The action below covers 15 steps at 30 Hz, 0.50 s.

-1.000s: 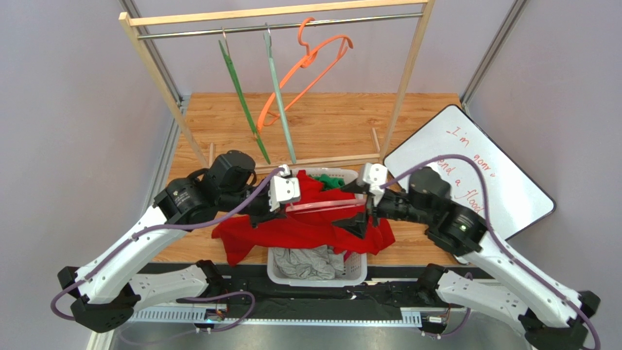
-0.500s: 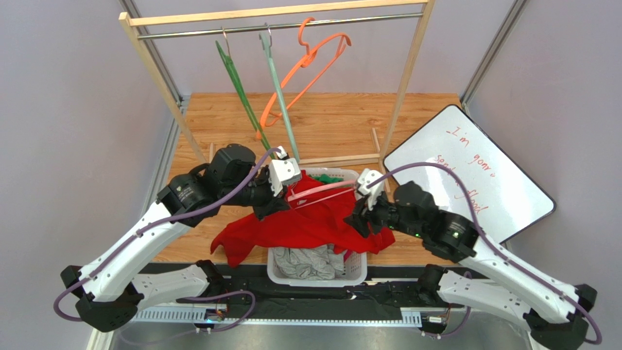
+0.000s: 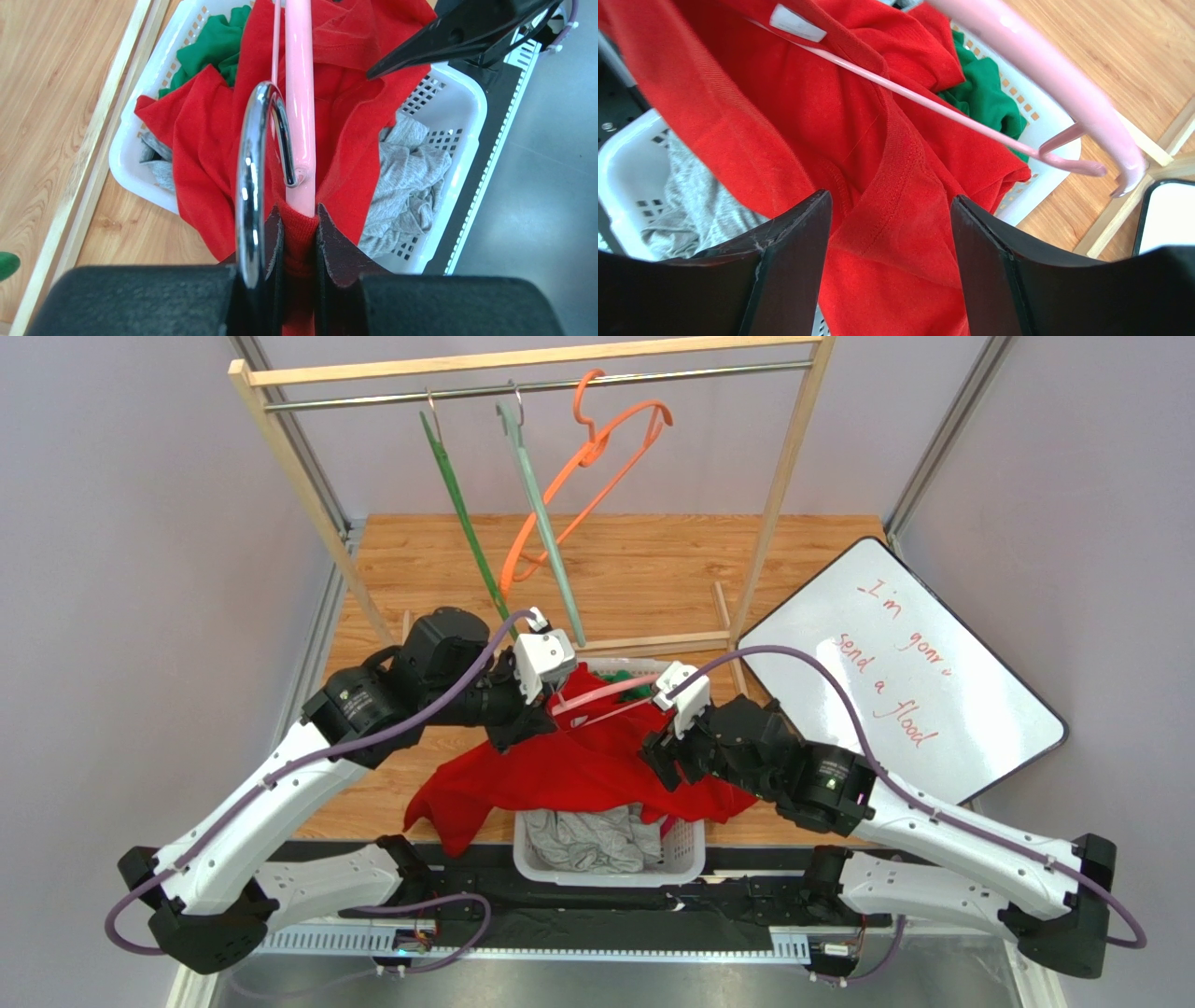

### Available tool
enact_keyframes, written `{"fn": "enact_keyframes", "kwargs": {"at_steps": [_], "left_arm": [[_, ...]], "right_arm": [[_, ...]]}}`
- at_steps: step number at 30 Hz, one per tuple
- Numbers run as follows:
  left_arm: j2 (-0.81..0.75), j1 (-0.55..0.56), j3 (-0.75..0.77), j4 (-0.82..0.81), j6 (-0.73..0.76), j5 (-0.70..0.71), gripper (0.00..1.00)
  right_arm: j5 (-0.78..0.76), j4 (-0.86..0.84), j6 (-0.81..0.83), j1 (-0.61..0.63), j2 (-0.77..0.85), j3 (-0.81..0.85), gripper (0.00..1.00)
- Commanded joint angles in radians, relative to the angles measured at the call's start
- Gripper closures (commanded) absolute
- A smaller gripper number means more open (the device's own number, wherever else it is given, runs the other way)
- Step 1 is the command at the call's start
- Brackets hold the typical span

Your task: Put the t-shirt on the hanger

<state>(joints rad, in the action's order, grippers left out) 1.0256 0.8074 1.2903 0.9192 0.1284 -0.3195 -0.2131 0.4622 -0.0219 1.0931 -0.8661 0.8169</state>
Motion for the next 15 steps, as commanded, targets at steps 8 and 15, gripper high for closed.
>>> {"fn": "enact_keyframes", "kwargs": {"at_steps": [8, 15], "left_arm": [[0.008, -0.042, 0.063, -0.071, -0.058, -0.018, 1.00], [-0.018, -0.140, 0.049, -0.054, -0.111, -0.085, 1.00]], "right_arm": [[-0.186, -0.068, -0.003, 0.024, -0.053, -0.044, 0.35], [-0.178, 0.116, -0.095, -0.053, 0.006, -0.028, 0.80]]}}
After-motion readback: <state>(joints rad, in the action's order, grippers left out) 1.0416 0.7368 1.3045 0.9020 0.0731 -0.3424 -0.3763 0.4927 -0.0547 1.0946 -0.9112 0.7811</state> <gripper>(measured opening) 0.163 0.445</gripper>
